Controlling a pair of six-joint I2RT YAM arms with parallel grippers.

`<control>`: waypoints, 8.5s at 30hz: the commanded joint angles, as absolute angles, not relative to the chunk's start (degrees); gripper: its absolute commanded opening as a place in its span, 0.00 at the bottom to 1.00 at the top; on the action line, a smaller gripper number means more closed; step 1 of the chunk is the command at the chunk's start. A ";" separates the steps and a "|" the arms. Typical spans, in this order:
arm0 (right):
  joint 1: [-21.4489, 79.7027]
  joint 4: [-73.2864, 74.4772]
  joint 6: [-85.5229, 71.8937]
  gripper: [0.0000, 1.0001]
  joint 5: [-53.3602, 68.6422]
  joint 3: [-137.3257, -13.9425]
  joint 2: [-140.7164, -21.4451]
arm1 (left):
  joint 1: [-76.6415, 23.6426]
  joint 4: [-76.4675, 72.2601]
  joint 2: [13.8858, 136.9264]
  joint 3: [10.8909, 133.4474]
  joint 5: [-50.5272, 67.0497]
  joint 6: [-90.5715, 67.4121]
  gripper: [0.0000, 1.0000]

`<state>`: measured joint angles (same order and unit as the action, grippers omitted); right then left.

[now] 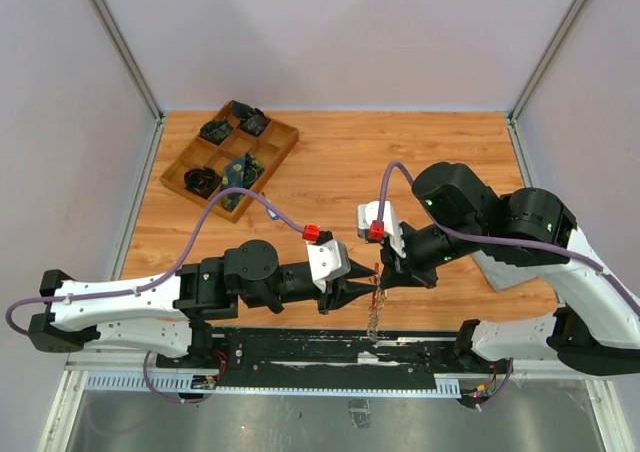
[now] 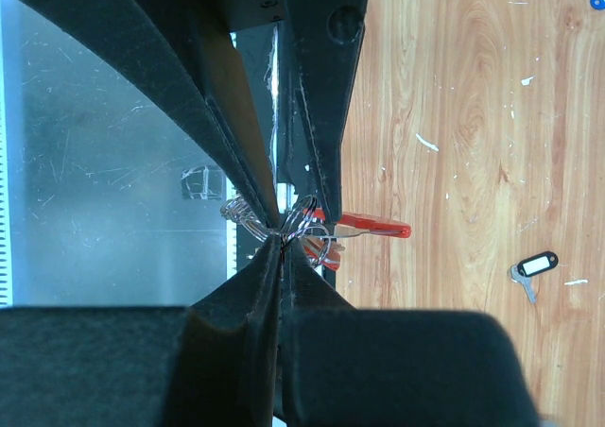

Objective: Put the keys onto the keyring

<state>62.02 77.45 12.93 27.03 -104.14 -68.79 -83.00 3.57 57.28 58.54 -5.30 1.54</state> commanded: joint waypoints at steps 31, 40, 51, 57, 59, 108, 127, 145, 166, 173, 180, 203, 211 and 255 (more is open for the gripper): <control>62.93 63.56 7.84 0.22 21.04 -96.00 -59.91 | -82.79 -3.43 53.87 56.43 -6.72 0.72 0.01; 62.93 40.14 -1.51 0.32 14.64 -78.73 -44.78 | -82.79 -8.04 48.10 51.64 -9.73 -1.33 0.00; 62.93 31.53 -6.44 0.32 22.01 -73.25 -45.10 | -82.79 -19.41 41.54 45.85 -13.18 -2.79 0.00; 62.93 28.44 -7.69 0.34 23.42 -71.79 -45.07 | -82.75 -21.23 40.50 44.91 -13.57 -3.00 0.00; 62.93 27.17 -8.14 0.32 24.29 -71.38 -45.37 | -82.79 -21.44 40.58 44.92 -13.41 -3.07 0.00; 62.93 19.58 -8.81 0.12 21.00 -68.22 -44.65 | -82.79 -21.09 42.27 46.92 -7.13 -3.03 0.01; 62.92 23.36 -4.13 0.25 20.35 -68.21 -41.61 | -82.79 -20.96 41.92 46.85 -7.43 -3.04 0.01; 62.93 21.93 -2.21 0.23 33.09 -69.84 -45.96 | -82.79 -21.52 42.29 47.11 -7.84 -2.84 0.00; 62.93 19.15 -3.52 0.22 32.52 -70.24 -46.64 | -82.79 -20.59 43.15 47.38 -6.66 -2.90 0.01; 62.93 19.13 -3.52 0.10 33.35 -70.41 -46.85 | -82.79 -20.53 43.23 47.31 -6.68 -2.88 0.00; 62.91 21.03 -2.74 0.01 33.50 -71.45 -46.84 | -82.79 -20.58 43.33 47.29 -6.07 -2.98 0.01; 62.93 60.32 10.63 0.01 27.87 -95.17 -57.08 | -82.79 -10.78 47.36 53.35 -2.70 -2.08 0.35; 63.22 77.97 13.66 0.01 19.62 -105.78 -65.89 | -82.79 -5.10 49.82 55.34 -5.89 -0.67 0.27; 64.60 81.47 12.06 0.01 22.06 -104.36 -70.62 | -82.79 -2.90 60.02 58.80 -4.12 2.35 0.26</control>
<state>63.31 82.65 12.21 21.04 -105.01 -71.16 -82.98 -0.82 59.61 56.69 -5.21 1.72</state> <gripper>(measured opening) 0.012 0.272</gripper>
